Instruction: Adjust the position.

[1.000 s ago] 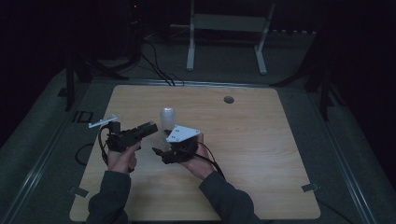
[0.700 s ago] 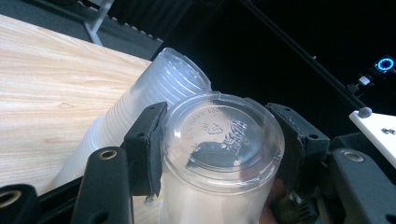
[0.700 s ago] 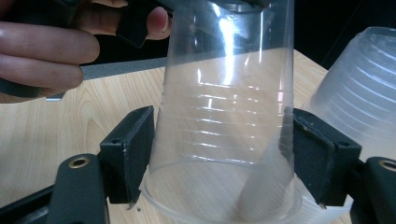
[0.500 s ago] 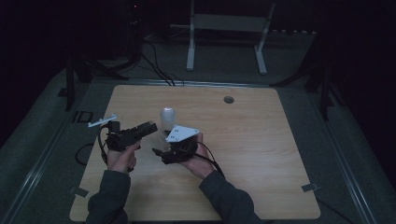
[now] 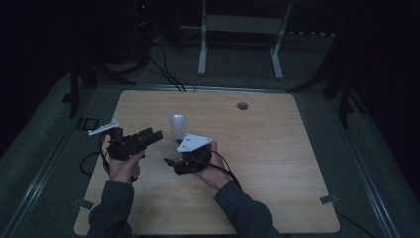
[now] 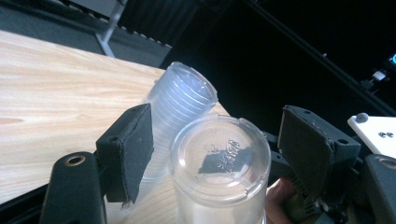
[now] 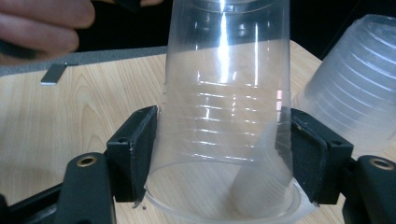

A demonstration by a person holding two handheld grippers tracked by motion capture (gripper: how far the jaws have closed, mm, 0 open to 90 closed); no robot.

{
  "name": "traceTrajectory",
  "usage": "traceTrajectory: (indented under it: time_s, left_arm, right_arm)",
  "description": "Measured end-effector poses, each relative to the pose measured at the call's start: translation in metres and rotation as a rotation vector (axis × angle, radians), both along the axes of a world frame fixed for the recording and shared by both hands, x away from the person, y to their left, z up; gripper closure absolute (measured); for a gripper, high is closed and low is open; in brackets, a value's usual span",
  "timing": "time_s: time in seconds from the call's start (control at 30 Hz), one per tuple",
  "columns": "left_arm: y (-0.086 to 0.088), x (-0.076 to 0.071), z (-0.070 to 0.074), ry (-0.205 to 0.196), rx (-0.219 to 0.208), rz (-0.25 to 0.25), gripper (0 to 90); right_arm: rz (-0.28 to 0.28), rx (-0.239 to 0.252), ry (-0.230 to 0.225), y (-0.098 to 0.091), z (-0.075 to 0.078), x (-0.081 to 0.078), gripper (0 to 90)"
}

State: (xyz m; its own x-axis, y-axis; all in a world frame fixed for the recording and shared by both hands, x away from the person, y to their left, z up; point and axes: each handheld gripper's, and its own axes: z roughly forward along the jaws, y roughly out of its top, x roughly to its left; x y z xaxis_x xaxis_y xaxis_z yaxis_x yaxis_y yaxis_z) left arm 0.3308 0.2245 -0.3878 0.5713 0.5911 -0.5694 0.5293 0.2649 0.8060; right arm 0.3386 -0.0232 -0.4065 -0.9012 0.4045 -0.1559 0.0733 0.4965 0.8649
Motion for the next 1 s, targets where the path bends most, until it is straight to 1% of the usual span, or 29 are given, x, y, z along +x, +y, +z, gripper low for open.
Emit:
traceTrajectory:
  time_s: [0.07, 0.17, 0.3, 0.37, 0.4, 0.47, 0.57, 0.6, 0.7, 0.83, 0.87, 1.0]
  left_arm:
    - [0.004, -0.001, 0.002, -0.01, 0.005, 0.003, 27.3]
    - [0.009, -0.003, 0.005, -0.027, 0.036, 0.008, 27.5]
    - [0.014, -0.005, 0.009, -0.043, 0.069, 0.002, 27.5]
    - [0.015, -0.005, 0.011, -0.049, 0.09, 0.001, 27.5]
    - [0.015, -0.005, 0.011, -0.049, 0.09, 0.001, 27.5]
    - [0.016, -0.005, 0.013, -0.06, 0.112, 0.0, 27.5]
    - [0.015, -0.005, 0.015, -0.067, 0.132, -0.005, 27.5]
    - [0.014, -0.005, 0.016, -0.069, 0.148, -0.007, 27.5]
    - [0.013, -0.005, 0.018, -0.077, 0.178, -0.015, 27.5]
    - [0.012, -0.004, 0.019, -0.083, 0.208, -0.02, 27.5]
    - [0.012, -0.005, 0.02, -0.087, 0.225, -0.023, 27.5]
    - [0.01, -0.005, 0.021, -0.092, 0.266, -0.032, 27.5]
  right_arm:
    - [0.004, -0.009, -0.003, -0.001, 0.0, 0.001, 30.2]
    - [0.002, -0.013, 0.008, -0.003, 0.0, 0.002, 30.2]
    - [0.002, -0.028, 0.009, -0.005, 0.0, 0.004, 30.2]
    - [0.0, -0.027, 0.02, -0.006, 0.001, 0.005, 30.2]
    - [0.0, -0.027, 0.02, -0.006, 0.001, 0.005, 30.2]
    - [0.003, -0.041, 0.018, -0.007, 0.002, 0.005, 30.2]
    - [0.0, -0.048, 0.02, -0.007, 0.003, 0.006, 30.2]
    - [0.0, -0.05, 0.02, -0.008, 0.003, 0.006, 30.2]
    - [0.0, -0.064, 0.018, -0.009, 0.005, 0.007, 30.2]
    - [0.005, -0.082, 0.02, -0.011, 0.004, 0.007, 30.2]
    - [0.006, -0.087, 0.019, -0.011, 0.004, 0.007, 30.2]
    - [0.012, -0.102, 0.019, -0.012, 0.004, 0.008, 30.2]
